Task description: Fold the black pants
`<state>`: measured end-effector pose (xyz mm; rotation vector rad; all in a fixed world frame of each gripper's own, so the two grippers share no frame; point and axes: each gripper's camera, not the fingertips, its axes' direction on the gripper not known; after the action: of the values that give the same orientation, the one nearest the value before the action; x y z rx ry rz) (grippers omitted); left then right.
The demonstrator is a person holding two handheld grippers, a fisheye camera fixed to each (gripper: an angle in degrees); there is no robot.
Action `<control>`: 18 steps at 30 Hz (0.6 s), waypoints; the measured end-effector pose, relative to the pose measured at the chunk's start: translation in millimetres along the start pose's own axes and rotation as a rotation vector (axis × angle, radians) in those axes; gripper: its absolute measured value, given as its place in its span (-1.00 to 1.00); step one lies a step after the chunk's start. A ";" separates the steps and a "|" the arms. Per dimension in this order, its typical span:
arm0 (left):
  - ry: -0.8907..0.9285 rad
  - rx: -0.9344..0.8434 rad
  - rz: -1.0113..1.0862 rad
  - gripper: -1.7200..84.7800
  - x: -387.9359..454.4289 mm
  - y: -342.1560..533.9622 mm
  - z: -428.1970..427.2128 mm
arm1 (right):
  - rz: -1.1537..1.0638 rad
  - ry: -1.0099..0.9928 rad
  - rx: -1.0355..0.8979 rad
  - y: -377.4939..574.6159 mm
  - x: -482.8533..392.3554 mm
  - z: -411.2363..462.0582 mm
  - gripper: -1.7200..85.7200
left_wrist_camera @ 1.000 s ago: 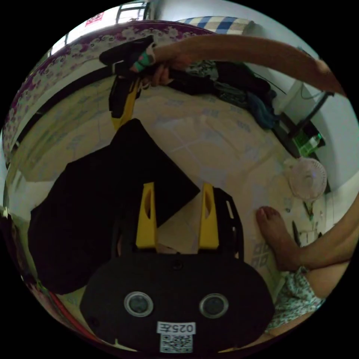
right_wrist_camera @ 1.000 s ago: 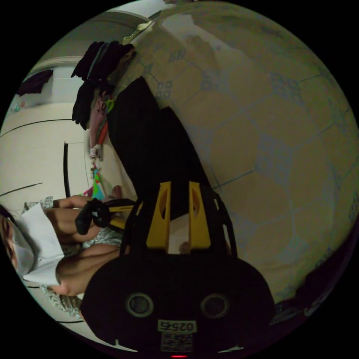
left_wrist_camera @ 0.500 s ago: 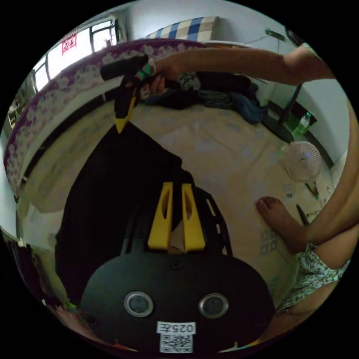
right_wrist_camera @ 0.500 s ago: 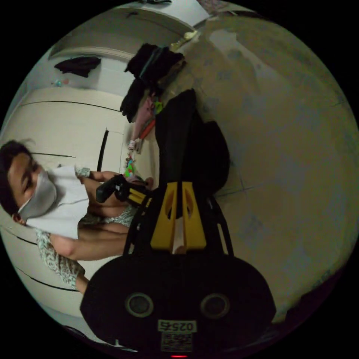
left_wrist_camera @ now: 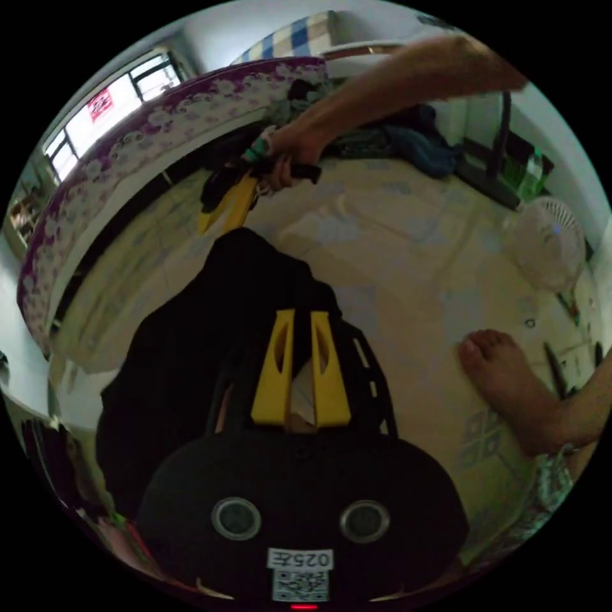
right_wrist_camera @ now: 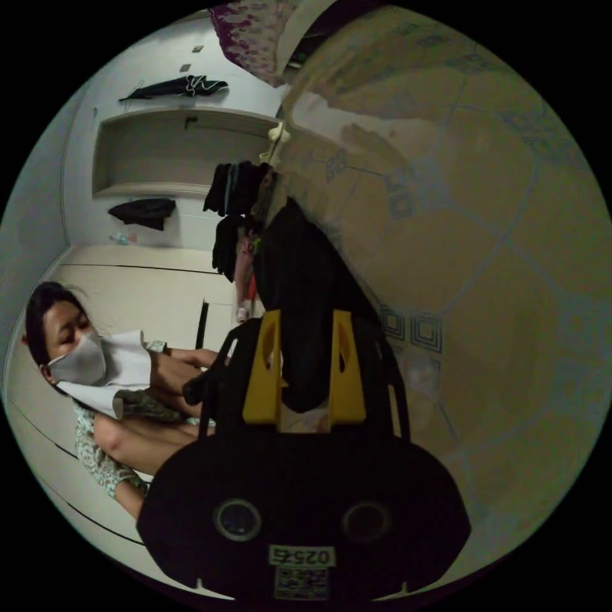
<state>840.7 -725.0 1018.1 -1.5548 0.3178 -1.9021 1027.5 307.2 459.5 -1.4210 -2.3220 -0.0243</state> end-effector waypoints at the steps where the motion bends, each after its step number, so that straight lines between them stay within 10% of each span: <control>1: 0.059 0.020 -0.093 -0.97 -20.6 4.2 -22.9 | -0.023 0.038 0.012 10.5 -6.2 2.0 -0.65; 7: 0.538 0.086 -0.846 -0.94 -161.4 83.2 -113.7 | -0.343 0.527 0.303 104.3 -115.8 65.1 -0.56; 18: 0.434 0.121 -1.204 -0.82 -291.1 170.8 -248.2 | -0.401 1.313 0.255 280.4 -130.6 388.7 -0.72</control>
<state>687.8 -727.1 628.1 -1.3030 -0.7271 -3.0747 1187.2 418.8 2.5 -0.4581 -1.3444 -0.5645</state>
